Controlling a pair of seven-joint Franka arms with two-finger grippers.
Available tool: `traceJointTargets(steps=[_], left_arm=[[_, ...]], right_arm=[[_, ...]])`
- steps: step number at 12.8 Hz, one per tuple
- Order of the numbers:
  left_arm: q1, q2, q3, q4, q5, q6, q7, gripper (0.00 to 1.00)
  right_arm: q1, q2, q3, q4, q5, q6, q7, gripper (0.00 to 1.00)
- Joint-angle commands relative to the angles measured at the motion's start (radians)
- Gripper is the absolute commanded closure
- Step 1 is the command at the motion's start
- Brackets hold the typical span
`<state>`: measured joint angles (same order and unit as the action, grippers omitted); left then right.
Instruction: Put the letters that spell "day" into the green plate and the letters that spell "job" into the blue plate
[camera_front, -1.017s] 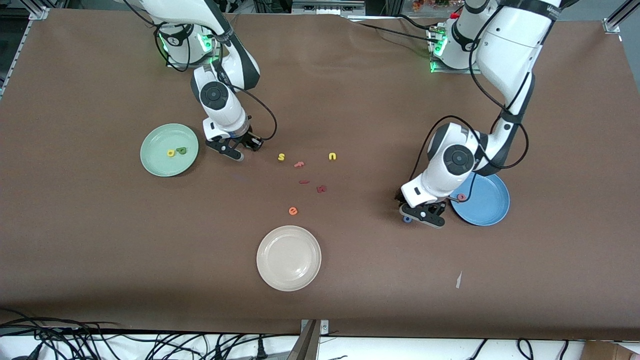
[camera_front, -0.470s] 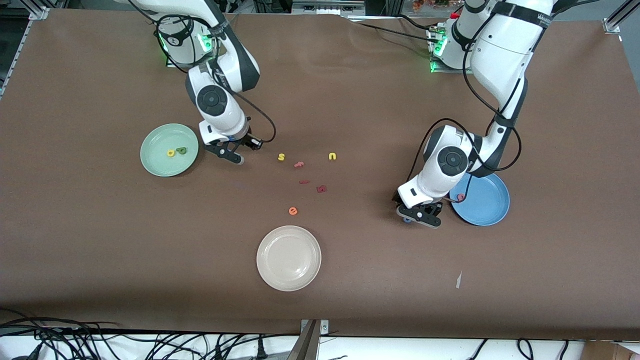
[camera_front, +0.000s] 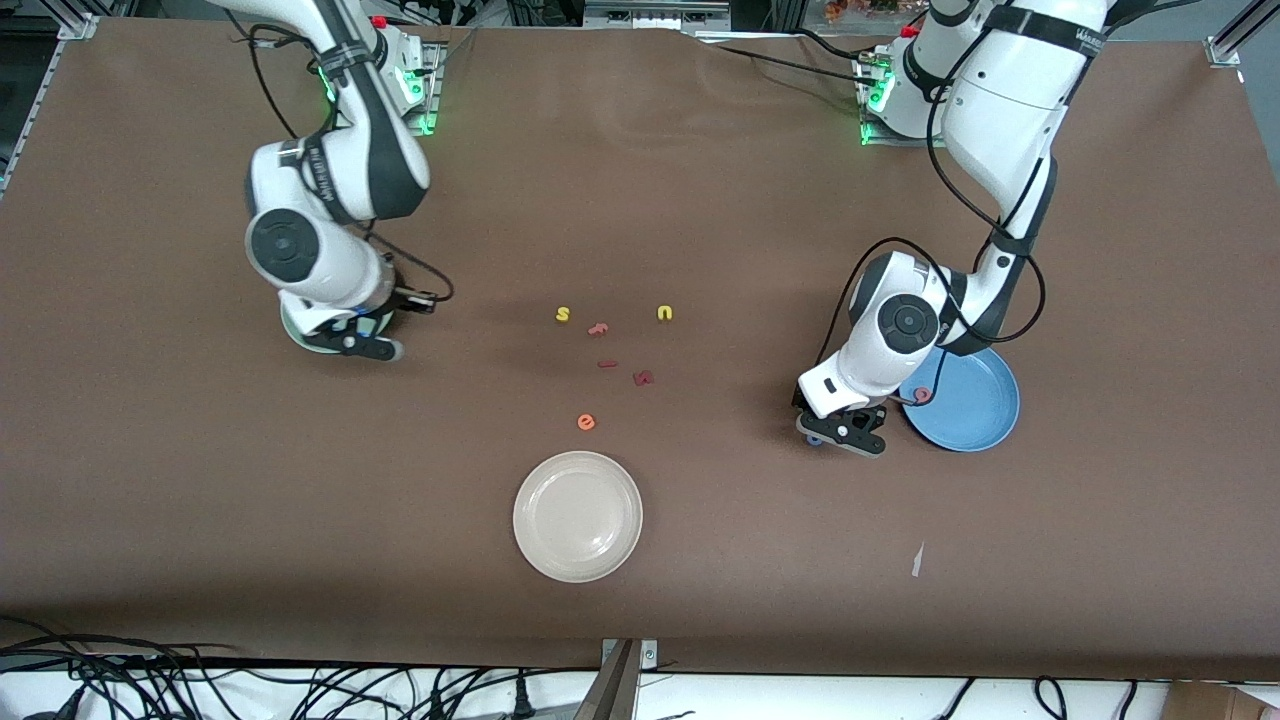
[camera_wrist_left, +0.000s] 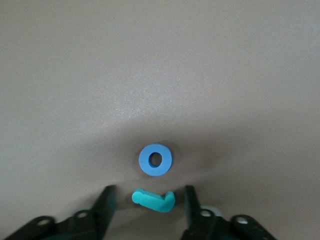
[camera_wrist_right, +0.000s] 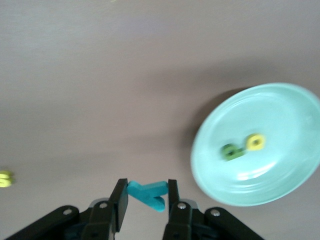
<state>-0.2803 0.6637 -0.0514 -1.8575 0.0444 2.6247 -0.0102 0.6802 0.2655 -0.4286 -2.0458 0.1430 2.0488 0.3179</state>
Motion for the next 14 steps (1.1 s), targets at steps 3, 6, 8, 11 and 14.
traceJointTargets(steps=[3,6,8,11,14], left_arm=[[-0.013,0.002,0.015,0.004,0.006,-0.008,0.01,0.74],[-0.013,-0.003,0.016,0.003,0.008,-0.009,0.009,0.85],[-0.001,-0.073,0.019,-0.017,0.009,-0.052,0.025,0.85],[0.074,-0.235,0.018,-0.084,0.009,-0.222,0.085,0.85],[0.183,-0.36,0.019,-0.198,0.009,-0.259,0.2,0.82]], right_arm=[[0.006,0.001,-0.123,-0.042,-0.008,-0.027,-0.27,0.93],[-0.001,0.015,-0.18,-0.051,-0.008,-0.026,-0.364,0.93],[-0.001,0.021,-0.187,-0.066,-0.008,-0.006,-0.372,0.93],[-0.005,0.026,-0.187,-0.086,-0.008,0.013,-0.372,0.93],[-0.014,0.054,-0.187,-0.117,-0.007,0.068,-0.372,0.93]])
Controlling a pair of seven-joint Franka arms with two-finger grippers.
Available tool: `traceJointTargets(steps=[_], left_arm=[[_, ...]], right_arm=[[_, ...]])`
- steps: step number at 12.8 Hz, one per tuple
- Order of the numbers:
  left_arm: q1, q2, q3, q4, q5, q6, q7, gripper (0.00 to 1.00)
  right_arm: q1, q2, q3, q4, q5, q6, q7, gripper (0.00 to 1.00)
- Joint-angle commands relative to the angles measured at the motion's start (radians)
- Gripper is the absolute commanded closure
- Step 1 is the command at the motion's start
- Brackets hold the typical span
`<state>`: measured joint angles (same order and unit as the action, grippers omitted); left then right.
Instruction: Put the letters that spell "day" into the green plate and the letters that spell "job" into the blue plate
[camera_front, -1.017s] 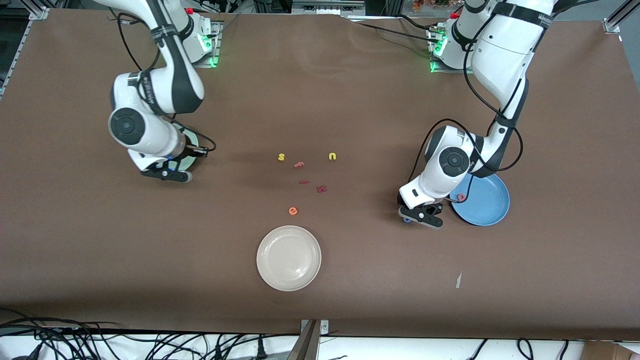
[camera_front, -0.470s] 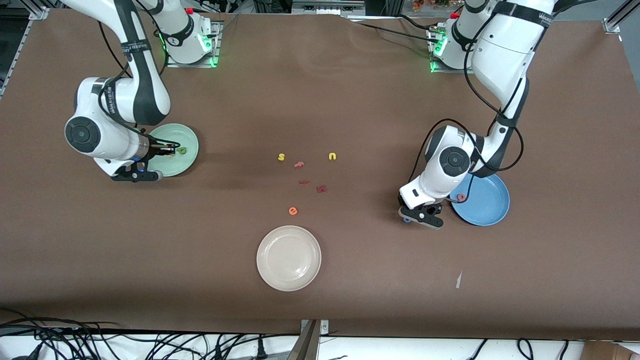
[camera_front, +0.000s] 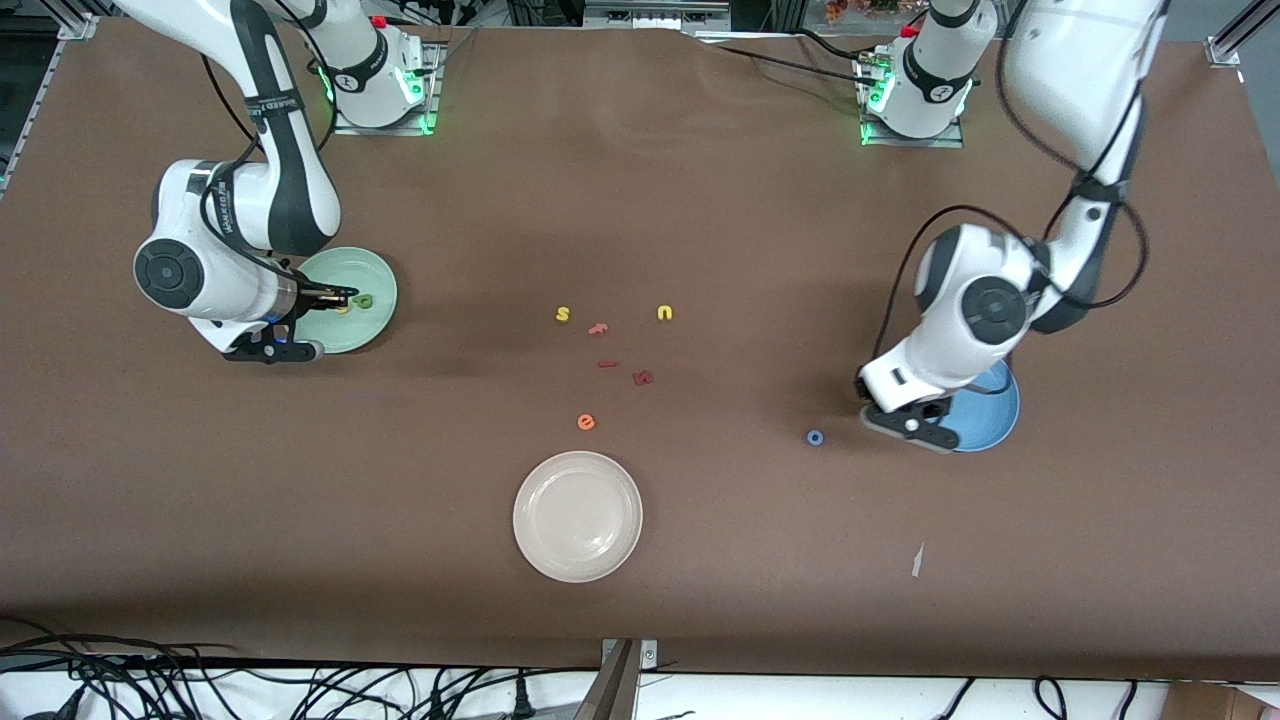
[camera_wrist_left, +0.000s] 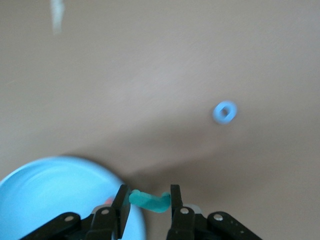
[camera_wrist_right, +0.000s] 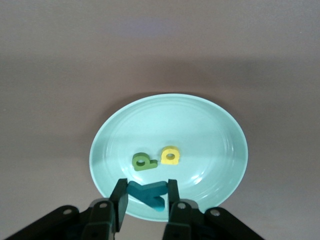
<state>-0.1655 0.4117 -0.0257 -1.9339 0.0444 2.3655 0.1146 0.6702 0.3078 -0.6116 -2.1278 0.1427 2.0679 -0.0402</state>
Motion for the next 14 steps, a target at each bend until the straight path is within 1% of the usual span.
traceJointTargets(steps=[1,2,3,4,5,6,7,8,9,11,12,13,14], left_arm=[[0.102,-0.126,-0.006,-0.146,0.008,-0.002,0.146,0.82],[0.139,-0.143,-0.006,-0.167,0.008,0.0,0.215,0.82],[0.171,-0.139,-0.006,-0.172,0.008,0.0,0.256,0.82],[0.194,-0.128,-0.006,-0.171,0.008,0.001,0.273,0.77],[0.193,-0.123,-0.006,-0.171,-0.001,0.001,0.254,0.53],[0.19,-0.119,-0.008,-0.163,-0.006,0.006,0.237,0.35],[0.186,-0.113,-0.01,-0.16,-0.009,0.006,0.218,0.29],[0.172,-0.113,-0.014,-0.157,-0.021,0.009,0.211,0.27],[0.16,-0.11,-0.016,-0.155,-0.04,0.015,0.211,0.25],[0.129,-0.105,-0.02,-0.145,-0.052,0.032,0.211,0.23],[0.091,-0.082,-0.02,-0.105,-0.076,0.038,0.211,0.23],[0.051,-0.039,-0.019,-0.052,-0.127,0.038,0.211,0.22],[0.02,0.025,-0.019,0.01,-0.171,0.038,0.212,0.19]], right_arm=[[-0.004,0.011,-0.003,-0.07,-0.003,0.084,-0.014,0.92],[-0.004,0.016,-0.002,-0.089,0.001,0.08,-0.014,0.88],[-0.004,0.014,-0.003,-0.124,0.002,0.09,-0.014,0.77],[-0.017,0.017,-0.003,-0.132,0.003,0.095,-0.014,0.51],[-0.026,0.034,-0.002,-0.132,0.014,0.095,-0.012,0.18],[-0.026,0.039,-0.002,-0.129,0.014,0.09,-0.009,0.0],[-0.024,0.03,0.003,-0.121,0.014,0.078,-0.006,0.0],[-0.021,0.021,0.006,-0.106,0.014,0.06,-0.003,0.0],[-0.021,0.016,0.007,-0.065,0.012,0.04,-0.006,0.0],[-0.008,0.016,0.009,0.067,0.012,-0.085,0.0,0.0],[-0.008,0.016,0.009,0.138,0.012,-0.139,0.0,0.0],[-0.008,0.016,0.007,0.193,0.012,-0.162,-0.009,0.0],[-0.009,0.014,0.006,0.222,0.012,-0.152,-0.013,0.0]])
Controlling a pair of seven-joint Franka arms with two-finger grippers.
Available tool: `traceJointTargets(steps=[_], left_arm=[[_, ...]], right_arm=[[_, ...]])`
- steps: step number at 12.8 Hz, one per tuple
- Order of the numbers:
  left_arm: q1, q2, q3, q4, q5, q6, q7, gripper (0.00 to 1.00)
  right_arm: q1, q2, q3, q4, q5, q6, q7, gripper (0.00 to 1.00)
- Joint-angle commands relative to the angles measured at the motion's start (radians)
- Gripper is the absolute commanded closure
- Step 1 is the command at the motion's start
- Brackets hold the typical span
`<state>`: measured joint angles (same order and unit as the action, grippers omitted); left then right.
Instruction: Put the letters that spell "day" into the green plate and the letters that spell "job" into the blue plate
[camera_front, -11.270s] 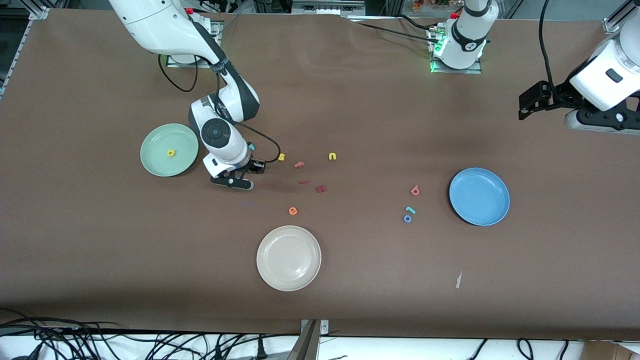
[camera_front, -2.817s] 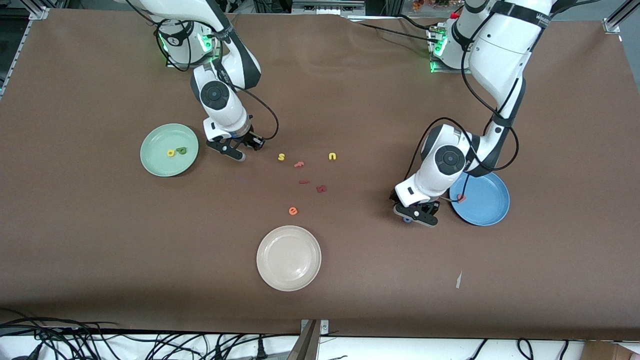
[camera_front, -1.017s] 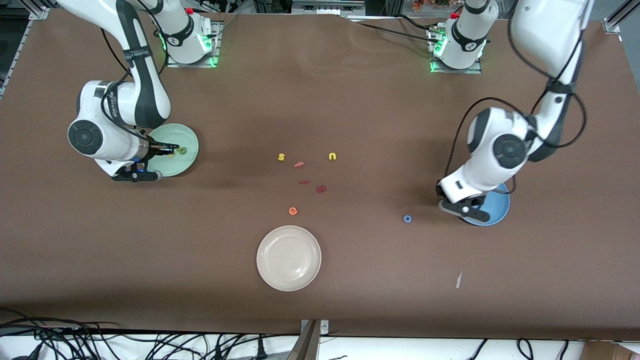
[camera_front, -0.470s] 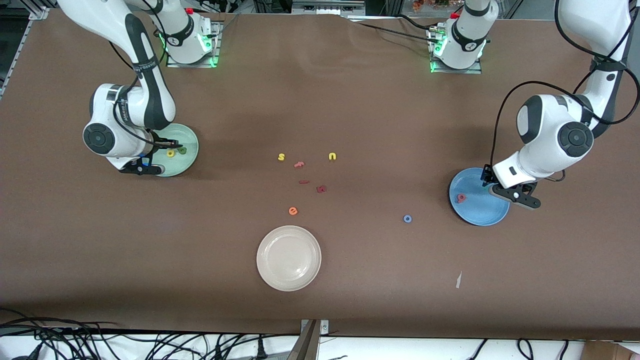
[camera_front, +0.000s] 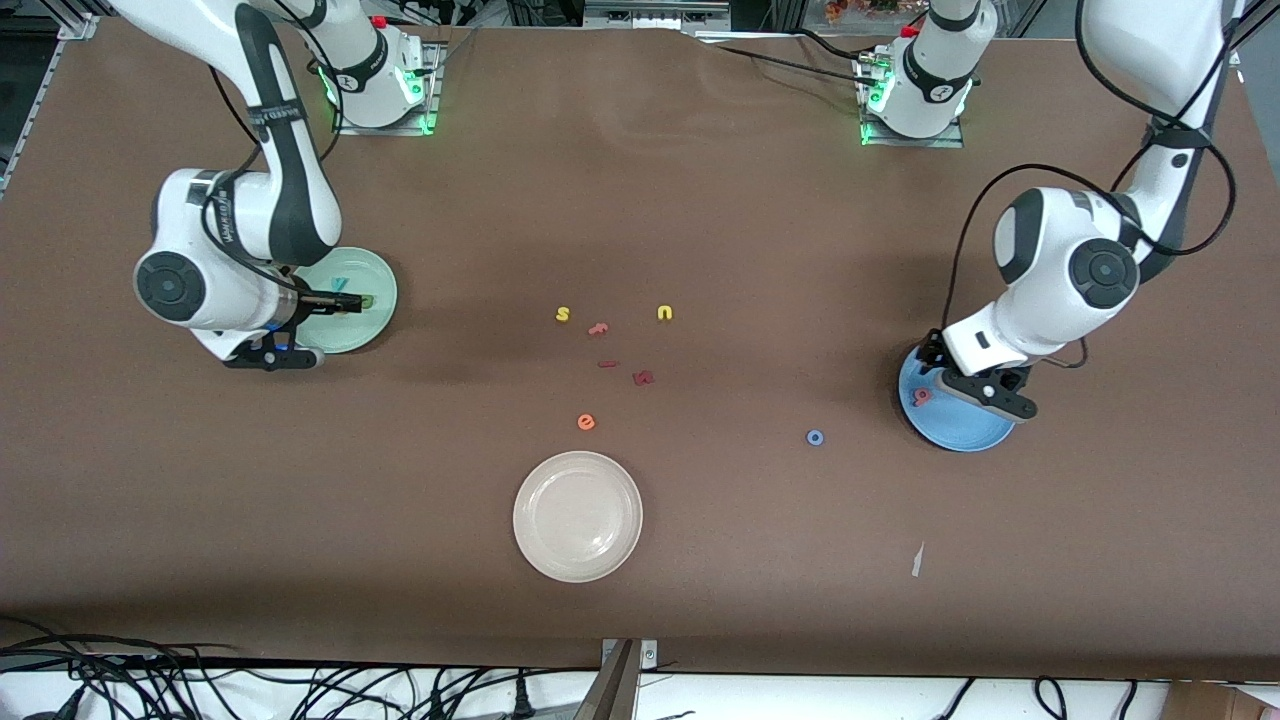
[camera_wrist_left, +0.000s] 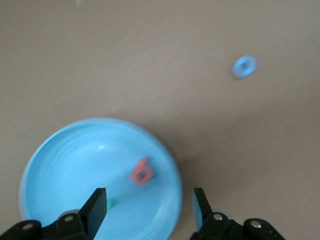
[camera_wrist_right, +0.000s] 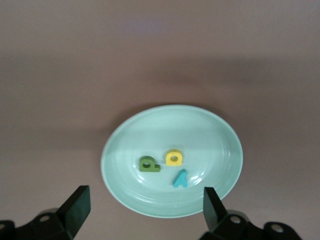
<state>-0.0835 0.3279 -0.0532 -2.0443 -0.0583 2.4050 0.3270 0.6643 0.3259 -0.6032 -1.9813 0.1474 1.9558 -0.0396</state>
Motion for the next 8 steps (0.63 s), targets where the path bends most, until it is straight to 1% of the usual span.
traceJointTargets(steps=[1,2,3,5,7,8], left_arm=[[-0.102,0.159,0.01,0.163,-0.09,0.008,-0.002,0.19],[-0.137,0.193,0.015,0.192,-0.1,0.055,-0.003,0.19],[-0.157,0.226,0.015,0.2,-0.103,0.107,-0.019,0.19],[-0.188,0.282,0.015,0.202,-0.101,0.202,-0.081,0.19],[-0.209,0.315,0.028,0.234,-0.101,0.232,-0.088,0.19],[-0.214,0.321,0.039,0.239,-0.101,0.232,-0.088,0.19]], right_arm=[[-0.002,-0.014,0.002,0.109,0.006,-0.047,-0.014,0.0],[0.0,-0.016,0.002,0.166,0.006,-0.058,-0.019,0.0],[-0.002,-0.018,-0.003,0.22,0.006,-0.098,-0.019,0.0],[-0.002,-0.033,-0.013,0.332,0.004,-0.246,-0.014,0.0],[-0.005,-0.05,-0.026,0.444,0.005,-0.349,-0.02,0.0],[-0.003,-0.083,-0.024,0.456,-0.009,-0.382,-0.013,0.0]])
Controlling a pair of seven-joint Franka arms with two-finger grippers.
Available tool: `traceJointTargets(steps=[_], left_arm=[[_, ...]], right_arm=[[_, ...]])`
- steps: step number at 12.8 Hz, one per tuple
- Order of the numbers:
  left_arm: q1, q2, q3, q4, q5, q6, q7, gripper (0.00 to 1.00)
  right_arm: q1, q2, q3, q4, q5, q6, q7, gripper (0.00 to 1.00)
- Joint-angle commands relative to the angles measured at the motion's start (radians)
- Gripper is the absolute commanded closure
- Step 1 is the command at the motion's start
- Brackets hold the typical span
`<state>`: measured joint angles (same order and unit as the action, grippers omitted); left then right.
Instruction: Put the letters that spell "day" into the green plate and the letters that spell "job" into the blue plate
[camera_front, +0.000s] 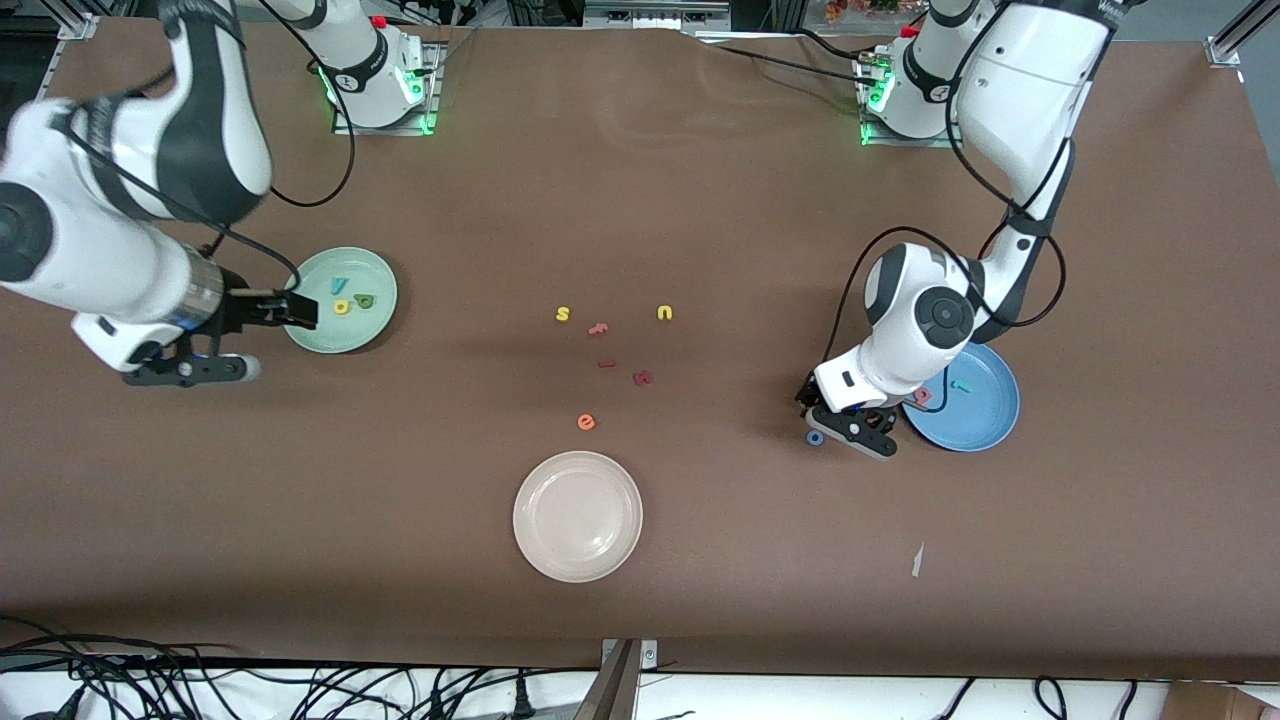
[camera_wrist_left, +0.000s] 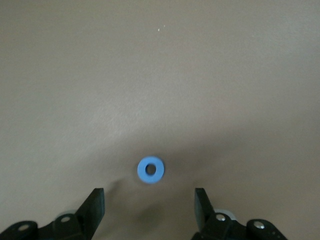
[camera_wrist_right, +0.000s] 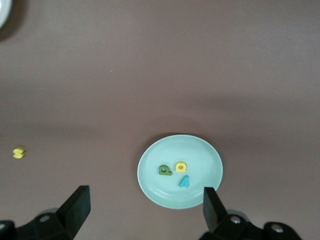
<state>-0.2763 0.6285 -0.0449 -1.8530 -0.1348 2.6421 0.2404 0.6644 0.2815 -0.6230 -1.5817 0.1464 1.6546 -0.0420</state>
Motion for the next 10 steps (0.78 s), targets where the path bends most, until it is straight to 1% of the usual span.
traceJointTargets(steps=[1,2,3,4,5,6,8,10], left_arm=[[-0.03,0.028,0.037,0.055,-0.026,-0.005,-0.001,0.19],[-0.043,0.036,0.039,0.063,-0.026,-0.004,-0.006,0.19],[-0.056,0.045,0.04,0.07,-0.026,-0.002,-0.027,0.19],[-0.063,0.06,0.046,0.092,-0.026,-0.001,-0.041,0.19],[-0.072,0.069,0.048,0.097,-0.026,-0.001,-0.049,0.19],[-0.073,0.075,0.048,0.097,-0.026,0.001,-0.049,0.19],[-0.073,0.077,0.048,0.094,-0.023,0.001,-0.049,0.19],[-0.073,0.077,0.068,0.092,-0.023,0.001,-0.041,0.19]], right_arm=[[-0.011,-0.092,0.009,0.055,-0.031,-0.091,-0.009,0.0],[-0.055,-0.135,0.022,0.025,-0.039,-0.092,-0.013,0.0],[-0.125,-0.18,0.096,-0.007,-0.053,-0.088,-0.013,0.0],[-0.22,-0.215,0.203,-0.014,-0.092,-0.088,-0.012,0.0],[-0.317,-0.225,0.3,-0.012,-0.117,-0.082,-0.013,0.0],[-0.416,-0.241,0.377,-0.014,-0.114,-0.082,-0.018,0.0],[-0.559,-0.266,0.507,-0.017,-0.114,-0.079,-0.01,0.0],[-0.717,-0.271,0.668,-0.03,-0.12,-0.081,-0.01,0.0]])
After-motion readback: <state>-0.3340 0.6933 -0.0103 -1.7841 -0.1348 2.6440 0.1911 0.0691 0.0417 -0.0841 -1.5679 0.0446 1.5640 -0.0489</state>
